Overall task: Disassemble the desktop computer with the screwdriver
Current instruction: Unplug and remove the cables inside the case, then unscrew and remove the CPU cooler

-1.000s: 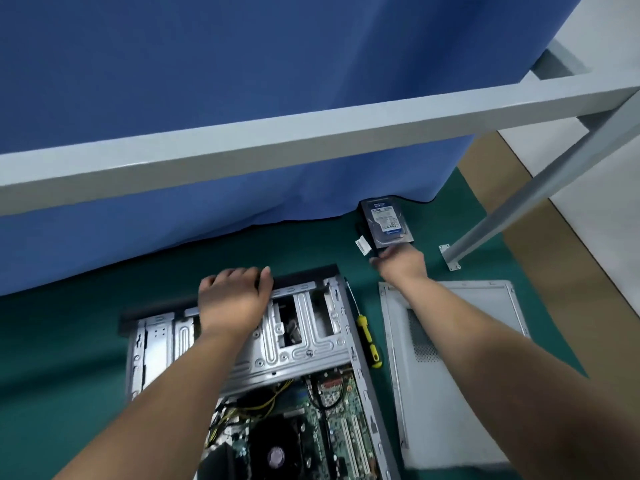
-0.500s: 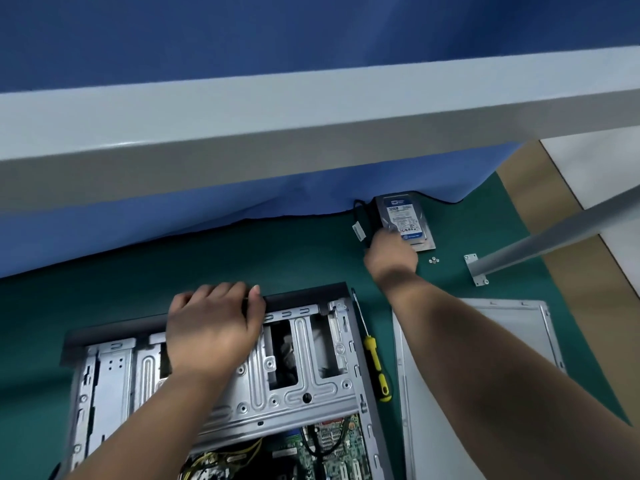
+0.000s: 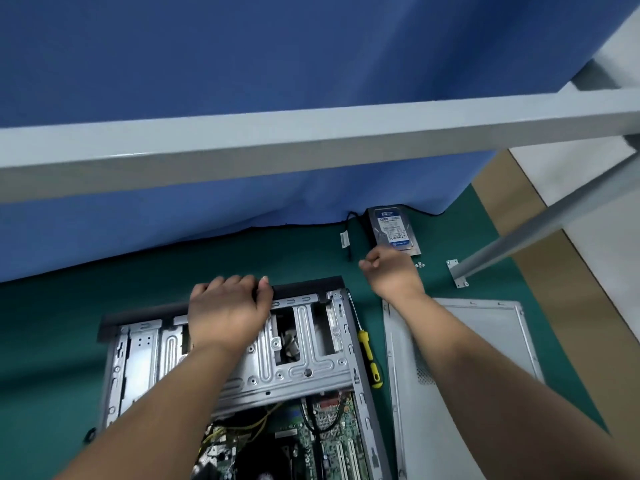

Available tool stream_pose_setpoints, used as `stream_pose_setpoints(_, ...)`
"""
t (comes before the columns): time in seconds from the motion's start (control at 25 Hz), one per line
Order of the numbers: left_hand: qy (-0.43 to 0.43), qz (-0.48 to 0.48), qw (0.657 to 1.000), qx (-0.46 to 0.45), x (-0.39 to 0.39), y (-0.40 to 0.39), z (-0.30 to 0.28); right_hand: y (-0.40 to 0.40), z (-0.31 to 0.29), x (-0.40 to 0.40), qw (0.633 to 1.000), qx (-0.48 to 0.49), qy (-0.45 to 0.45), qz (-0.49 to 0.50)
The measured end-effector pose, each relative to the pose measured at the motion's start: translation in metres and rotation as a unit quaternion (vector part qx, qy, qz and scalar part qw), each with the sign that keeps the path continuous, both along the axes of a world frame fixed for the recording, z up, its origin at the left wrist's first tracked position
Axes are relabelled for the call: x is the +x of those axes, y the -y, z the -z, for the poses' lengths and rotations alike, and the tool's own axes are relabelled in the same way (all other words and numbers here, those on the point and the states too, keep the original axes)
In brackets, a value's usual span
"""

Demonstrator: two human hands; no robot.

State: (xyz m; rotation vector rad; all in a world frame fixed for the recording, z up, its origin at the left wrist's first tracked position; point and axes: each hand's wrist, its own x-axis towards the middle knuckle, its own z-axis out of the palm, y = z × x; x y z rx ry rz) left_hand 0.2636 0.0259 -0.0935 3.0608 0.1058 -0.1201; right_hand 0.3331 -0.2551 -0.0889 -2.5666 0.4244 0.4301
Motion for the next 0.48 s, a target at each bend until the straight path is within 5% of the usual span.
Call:
stream_pose_setpoints(0.32,-0.015,0.07,0.973,-0.217,-0.054,-0.036,-0.018,-0.061,-0.072,-0.148,0.975,0.061,0.097,-0.189)
stream_pose_setpoints(0.48,0.042,0.053,0.976,-0.208,-0.143,-0.092,-0.021,-0.107,-0.064,-0.212,0.949,0.097,0.042,-0.298)
